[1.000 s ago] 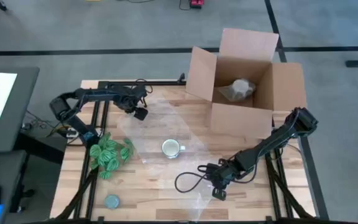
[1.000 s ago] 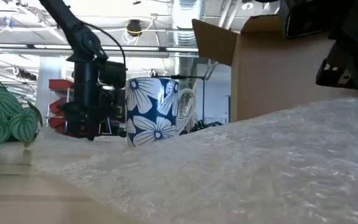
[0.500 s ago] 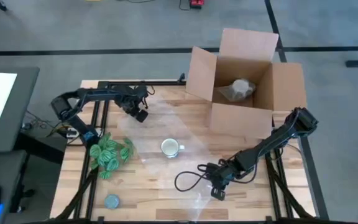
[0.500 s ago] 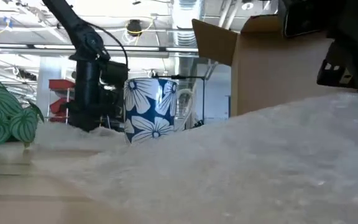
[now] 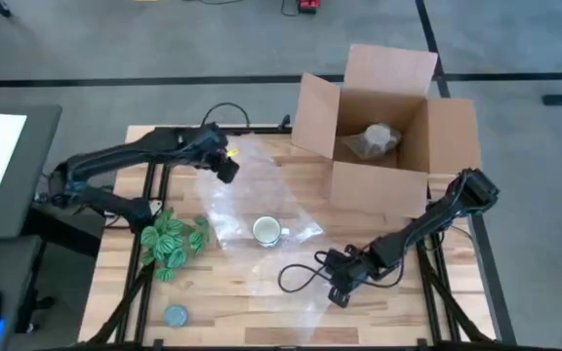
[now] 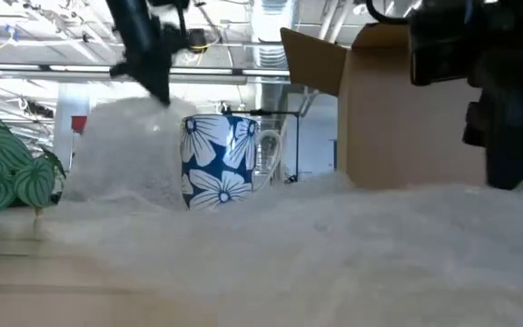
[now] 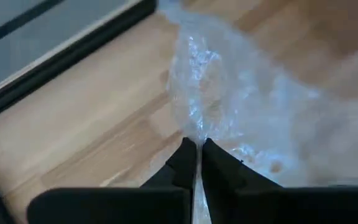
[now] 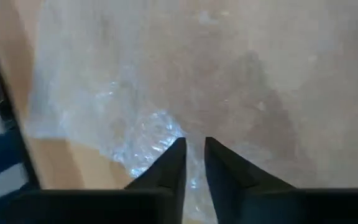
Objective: Wrap mug
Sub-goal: Wrap the blue mug with bubble wrap
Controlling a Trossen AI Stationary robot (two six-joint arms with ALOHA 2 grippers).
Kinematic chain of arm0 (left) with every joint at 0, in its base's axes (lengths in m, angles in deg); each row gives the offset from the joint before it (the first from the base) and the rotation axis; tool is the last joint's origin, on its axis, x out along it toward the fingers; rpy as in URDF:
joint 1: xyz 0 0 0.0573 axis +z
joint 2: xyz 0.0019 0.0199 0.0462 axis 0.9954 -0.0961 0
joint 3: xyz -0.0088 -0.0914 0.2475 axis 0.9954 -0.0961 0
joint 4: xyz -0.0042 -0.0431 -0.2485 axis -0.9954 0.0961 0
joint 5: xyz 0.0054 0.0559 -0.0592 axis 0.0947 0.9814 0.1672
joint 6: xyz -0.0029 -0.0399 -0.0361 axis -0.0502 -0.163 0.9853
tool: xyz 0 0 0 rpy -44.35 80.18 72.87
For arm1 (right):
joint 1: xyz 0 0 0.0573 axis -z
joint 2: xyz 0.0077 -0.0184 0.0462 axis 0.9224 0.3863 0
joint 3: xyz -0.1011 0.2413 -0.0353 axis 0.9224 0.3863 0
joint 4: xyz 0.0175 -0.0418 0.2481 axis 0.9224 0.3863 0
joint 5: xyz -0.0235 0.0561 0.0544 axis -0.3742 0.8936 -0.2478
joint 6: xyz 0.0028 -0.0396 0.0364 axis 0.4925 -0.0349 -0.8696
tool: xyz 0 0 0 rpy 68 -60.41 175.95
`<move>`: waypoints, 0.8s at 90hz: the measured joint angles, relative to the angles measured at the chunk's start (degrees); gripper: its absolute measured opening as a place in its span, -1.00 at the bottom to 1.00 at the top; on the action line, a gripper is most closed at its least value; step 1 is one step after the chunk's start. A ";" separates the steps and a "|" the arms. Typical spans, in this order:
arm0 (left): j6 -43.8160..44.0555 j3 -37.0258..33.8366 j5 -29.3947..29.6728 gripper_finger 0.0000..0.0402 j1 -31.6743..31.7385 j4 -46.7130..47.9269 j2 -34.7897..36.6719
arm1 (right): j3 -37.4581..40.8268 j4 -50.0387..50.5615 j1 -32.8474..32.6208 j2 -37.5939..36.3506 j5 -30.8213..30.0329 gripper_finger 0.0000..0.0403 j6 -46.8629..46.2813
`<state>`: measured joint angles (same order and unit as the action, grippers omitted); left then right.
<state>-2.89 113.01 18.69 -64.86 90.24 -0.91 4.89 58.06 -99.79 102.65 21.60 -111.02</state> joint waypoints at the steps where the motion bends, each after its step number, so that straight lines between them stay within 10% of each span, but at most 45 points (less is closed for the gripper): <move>1: 0.57 0.20 0.12 -1.00 -0.65 -0.07 0.26 | 0.00 0.06 -0.11 0.00 0.05 -0.66 0.17; 72: 18.69 2.03 12.28 -1.00 -35.97 -22.47 -4.60 | -1.81 -1.67 -0.32 -7.10 -3.56 -0.39 6.54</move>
<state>15.80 115.04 30.97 -100.83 67.78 -5.51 3.08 56.39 -100.12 95.54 18.04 -104.49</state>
